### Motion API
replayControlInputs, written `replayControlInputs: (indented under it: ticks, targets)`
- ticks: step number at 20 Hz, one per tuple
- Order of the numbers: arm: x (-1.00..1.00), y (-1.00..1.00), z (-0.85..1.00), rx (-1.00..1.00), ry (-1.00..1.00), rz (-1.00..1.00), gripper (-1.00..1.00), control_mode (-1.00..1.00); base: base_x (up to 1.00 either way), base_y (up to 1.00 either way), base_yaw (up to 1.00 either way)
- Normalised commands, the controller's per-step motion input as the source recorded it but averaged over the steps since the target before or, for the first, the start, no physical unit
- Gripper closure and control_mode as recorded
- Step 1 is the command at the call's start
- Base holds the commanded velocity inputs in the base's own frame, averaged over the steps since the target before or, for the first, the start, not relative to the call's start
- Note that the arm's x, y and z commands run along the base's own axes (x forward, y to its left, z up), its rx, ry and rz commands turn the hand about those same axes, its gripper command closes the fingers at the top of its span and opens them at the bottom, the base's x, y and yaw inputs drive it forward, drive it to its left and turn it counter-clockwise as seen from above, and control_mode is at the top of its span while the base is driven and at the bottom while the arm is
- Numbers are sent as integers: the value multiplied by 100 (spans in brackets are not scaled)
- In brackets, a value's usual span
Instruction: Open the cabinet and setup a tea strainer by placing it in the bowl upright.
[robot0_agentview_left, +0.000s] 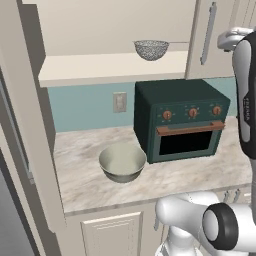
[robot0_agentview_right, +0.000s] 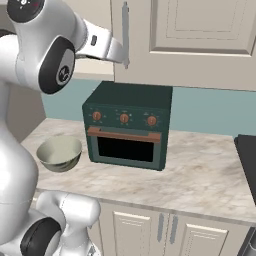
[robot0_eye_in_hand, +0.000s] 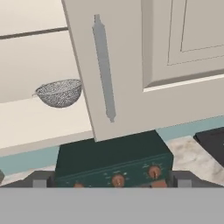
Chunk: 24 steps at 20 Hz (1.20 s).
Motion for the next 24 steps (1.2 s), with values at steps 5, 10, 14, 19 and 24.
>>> replayControlInputs:
  ticks: [5, 10, 14, 19, 24]
  targets:
    - [13, 0, -13, -1, 0, 0, -100, -100, 0, 0, 0]
    - [36, 0, 0, 0, 0, 0, -100, -100, 0, 0, 0]
    - [39, -9, 0, 0, 0, 0, -100, -100, 0, 0, 0]
    - [33, -6, 0, 0, 0, 0, -100, -100, 0, 0, 0]
    - [31, 0, 0, 0, 0, 0, -100, -100, 0, 0, 0]
